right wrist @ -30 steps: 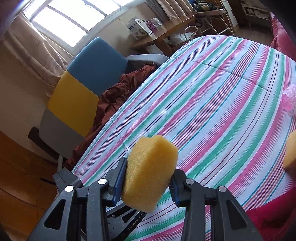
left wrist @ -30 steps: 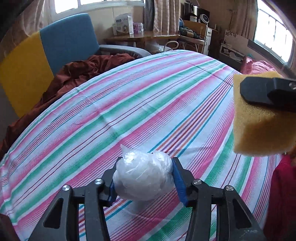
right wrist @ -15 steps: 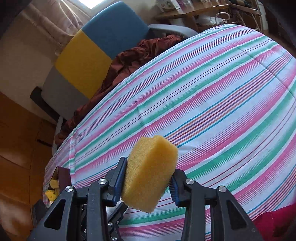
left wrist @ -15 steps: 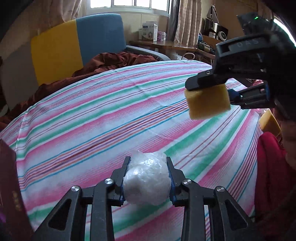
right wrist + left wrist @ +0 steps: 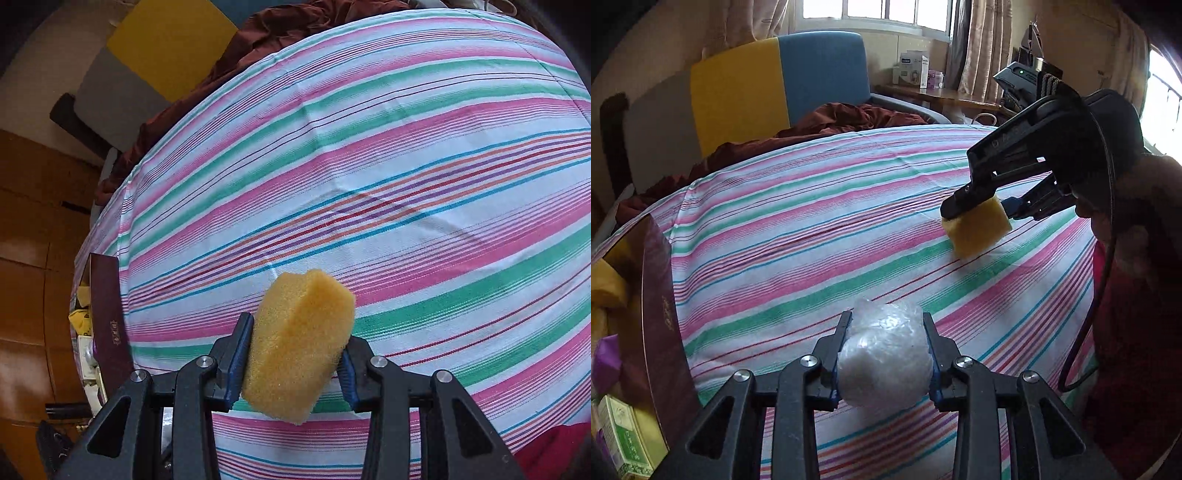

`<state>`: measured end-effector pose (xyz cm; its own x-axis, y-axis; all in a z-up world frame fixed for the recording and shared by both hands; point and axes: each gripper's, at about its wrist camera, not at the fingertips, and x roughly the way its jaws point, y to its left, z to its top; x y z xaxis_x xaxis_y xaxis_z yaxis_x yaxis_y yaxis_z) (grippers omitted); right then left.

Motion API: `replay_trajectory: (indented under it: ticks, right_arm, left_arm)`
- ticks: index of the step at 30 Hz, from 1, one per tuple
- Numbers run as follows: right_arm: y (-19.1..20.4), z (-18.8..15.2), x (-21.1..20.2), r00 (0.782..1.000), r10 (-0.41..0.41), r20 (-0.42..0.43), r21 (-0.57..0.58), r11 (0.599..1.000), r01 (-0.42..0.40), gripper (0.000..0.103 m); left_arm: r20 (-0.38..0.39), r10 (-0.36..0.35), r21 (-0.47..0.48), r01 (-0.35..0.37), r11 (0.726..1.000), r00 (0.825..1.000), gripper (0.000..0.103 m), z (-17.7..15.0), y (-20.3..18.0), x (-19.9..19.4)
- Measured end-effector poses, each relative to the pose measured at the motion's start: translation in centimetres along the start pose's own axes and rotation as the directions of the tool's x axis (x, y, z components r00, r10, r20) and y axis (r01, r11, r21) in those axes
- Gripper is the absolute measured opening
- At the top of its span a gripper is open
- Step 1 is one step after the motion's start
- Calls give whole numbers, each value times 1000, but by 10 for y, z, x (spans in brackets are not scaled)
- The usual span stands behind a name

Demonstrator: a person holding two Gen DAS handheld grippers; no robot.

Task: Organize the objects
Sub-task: 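Carry the wrapped ball into the gold tray and open the left tool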

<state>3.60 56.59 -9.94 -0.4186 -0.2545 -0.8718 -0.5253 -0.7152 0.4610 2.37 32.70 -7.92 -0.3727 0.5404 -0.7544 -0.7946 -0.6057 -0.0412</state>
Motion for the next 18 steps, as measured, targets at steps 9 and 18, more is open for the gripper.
replay_trajectory:
  ticks: [9, 18]
  right_arm:
    - [1, 2, 2, 1000, -15, 4, 8, 1000, 15, 41]
    - [2, 3, 4, 1000, -12, 5, 12, 1000, 12, 41]
  left_arm:
    - [5, 9, -9, -9, 1000, 1000, 34, -12, 3, -6]
    - [23, 3, -14, -2, 1000, 1000, 34, -8, 4, -18]
